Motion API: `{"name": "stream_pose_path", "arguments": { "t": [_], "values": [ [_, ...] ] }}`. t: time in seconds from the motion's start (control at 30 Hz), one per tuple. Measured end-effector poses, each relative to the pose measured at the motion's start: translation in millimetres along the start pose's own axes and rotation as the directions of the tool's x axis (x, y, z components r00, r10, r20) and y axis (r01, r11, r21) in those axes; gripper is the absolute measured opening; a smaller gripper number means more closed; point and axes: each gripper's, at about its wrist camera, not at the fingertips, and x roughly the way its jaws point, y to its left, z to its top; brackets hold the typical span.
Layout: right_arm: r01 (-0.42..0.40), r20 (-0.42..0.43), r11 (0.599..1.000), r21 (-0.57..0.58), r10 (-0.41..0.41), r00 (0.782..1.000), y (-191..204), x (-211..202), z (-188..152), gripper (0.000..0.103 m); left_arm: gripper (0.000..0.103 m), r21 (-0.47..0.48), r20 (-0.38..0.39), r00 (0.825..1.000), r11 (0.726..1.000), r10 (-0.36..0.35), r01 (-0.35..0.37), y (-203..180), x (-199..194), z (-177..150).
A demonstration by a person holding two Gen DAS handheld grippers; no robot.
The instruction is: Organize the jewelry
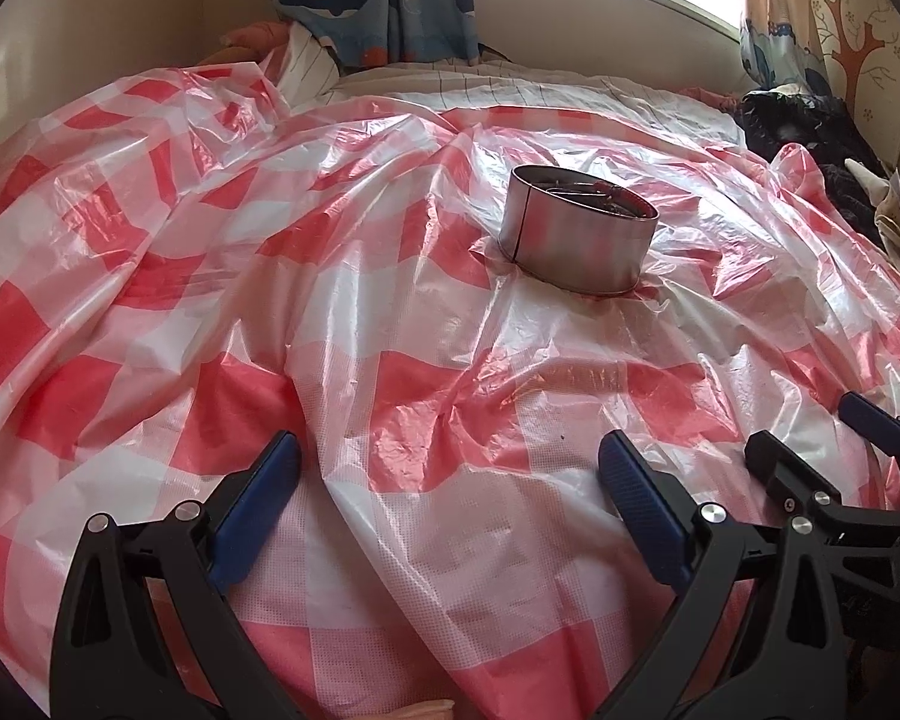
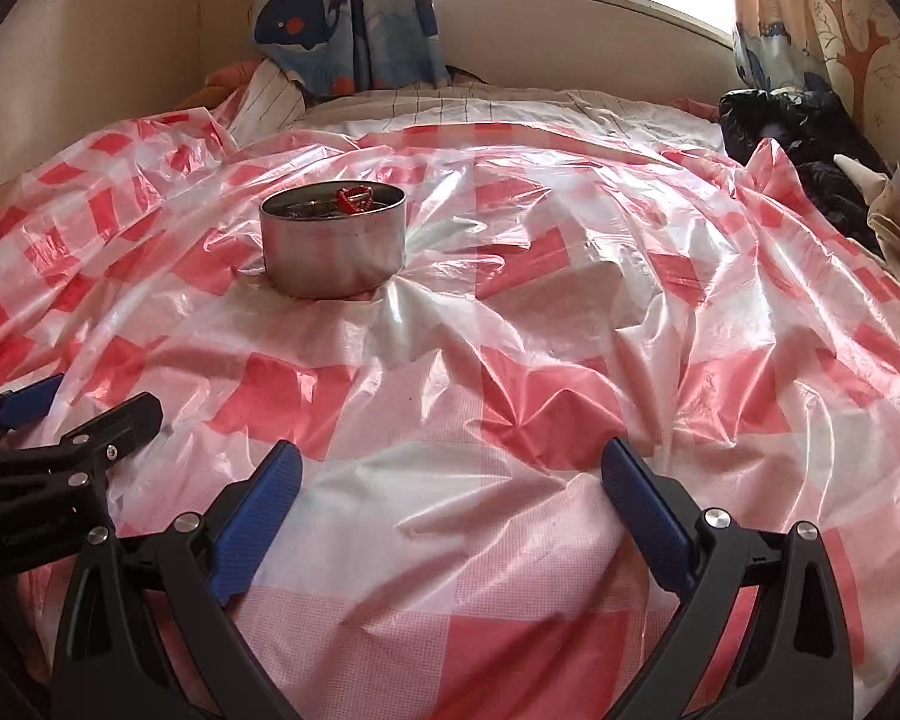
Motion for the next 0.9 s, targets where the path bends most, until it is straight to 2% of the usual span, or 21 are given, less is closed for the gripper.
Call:
{"name": "stream_pose_path", "arguments": {
  "t": [0.9],
  "values": [
    [0.004,0.003,1.0,-0.004,-0.004,1.0,0.9,0.7,-1.2,0.096,0.096,0.017,-0.012,0.999,0.999,0.033,-0.033,-5.2,3.5,2.4]
  ]
}}
